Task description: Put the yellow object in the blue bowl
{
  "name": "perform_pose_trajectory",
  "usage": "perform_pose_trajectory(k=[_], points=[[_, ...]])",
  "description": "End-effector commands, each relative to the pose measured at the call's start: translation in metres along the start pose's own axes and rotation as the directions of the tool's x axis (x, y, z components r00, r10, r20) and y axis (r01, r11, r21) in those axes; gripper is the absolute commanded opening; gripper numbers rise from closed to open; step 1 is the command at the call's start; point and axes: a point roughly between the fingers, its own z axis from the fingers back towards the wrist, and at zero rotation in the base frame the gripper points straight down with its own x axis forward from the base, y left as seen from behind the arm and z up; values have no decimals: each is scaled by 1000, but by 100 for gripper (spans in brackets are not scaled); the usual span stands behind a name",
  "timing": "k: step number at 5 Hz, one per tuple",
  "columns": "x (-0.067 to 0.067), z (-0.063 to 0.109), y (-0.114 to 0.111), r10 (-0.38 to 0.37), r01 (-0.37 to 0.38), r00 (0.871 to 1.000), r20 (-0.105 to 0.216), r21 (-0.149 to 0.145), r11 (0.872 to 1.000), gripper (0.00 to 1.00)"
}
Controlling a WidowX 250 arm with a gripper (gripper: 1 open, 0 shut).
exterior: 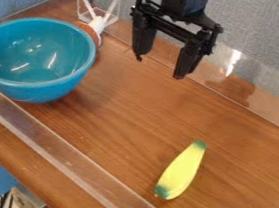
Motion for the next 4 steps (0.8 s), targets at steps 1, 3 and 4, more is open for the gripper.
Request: perform_pose_trajectory(k=[1,3,4], points=[[-6,-23,-13,-20,20,1000,-7,1,1000,100],[-28,-56,-66,4,-4,999,53,8,1000,100],[-34,-74,-84,-22,21,996,83,11,1000,100]])
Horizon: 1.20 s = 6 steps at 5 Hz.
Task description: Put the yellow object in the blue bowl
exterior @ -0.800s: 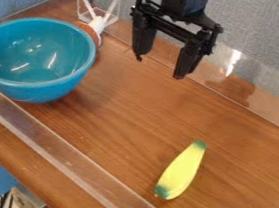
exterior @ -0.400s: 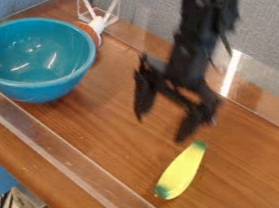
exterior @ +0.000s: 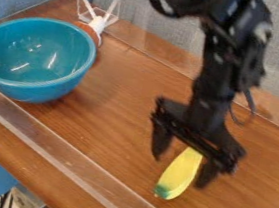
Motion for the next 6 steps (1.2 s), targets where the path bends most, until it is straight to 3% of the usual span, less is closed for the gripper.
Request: perform_pose_trajectory(k=[1,3,6], points=[[2,-4,-7,-29,29,998,57,-1,1000,100],[13,-21,-2,-23,23,997,71,8,1000,100],[20,-24,5,-5,4,997,74,17,1000,100]])
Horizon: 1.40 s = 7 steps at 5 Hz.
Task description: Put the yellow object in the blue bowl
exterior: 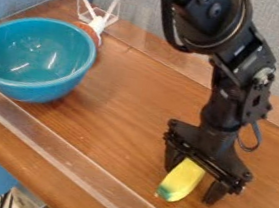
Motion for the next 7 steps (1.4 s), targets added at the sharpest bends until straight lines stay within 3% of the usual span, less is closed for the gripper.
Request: perform_pose_trajectory(k=[1,2,4,7], points=[[9,4,1,-1,1,1000,16,3,1000,100],[11,6,-4,-22,21,1000,13,6,1000,100],[8,1,14,25,-25,1000,5,14,1000,100],[16,-1,23,135,-134,991,-8,33,990,100]])
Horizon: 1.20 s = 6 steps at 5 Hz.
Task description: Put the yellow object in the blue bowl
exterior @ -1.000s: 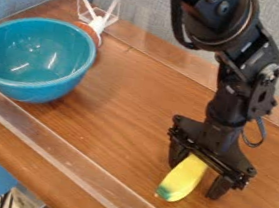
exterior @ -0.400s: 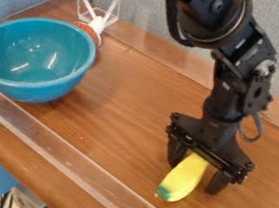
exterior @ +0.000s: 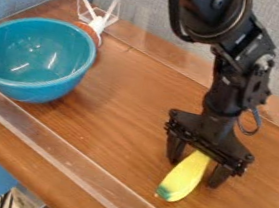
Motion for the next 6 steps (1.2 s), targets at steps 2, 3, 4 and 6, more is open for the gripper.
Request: perform_pose_trajectory(k=[2,3,4,6], points=[[1,1,19,80,-80,997,2,17,997,0],[-9,3,6,111,-111,994,0,18,994,0],[0,23,13,111,-112,994,19,60,992,0],[11,92,35,108,-120,990,96,127,985,0]])
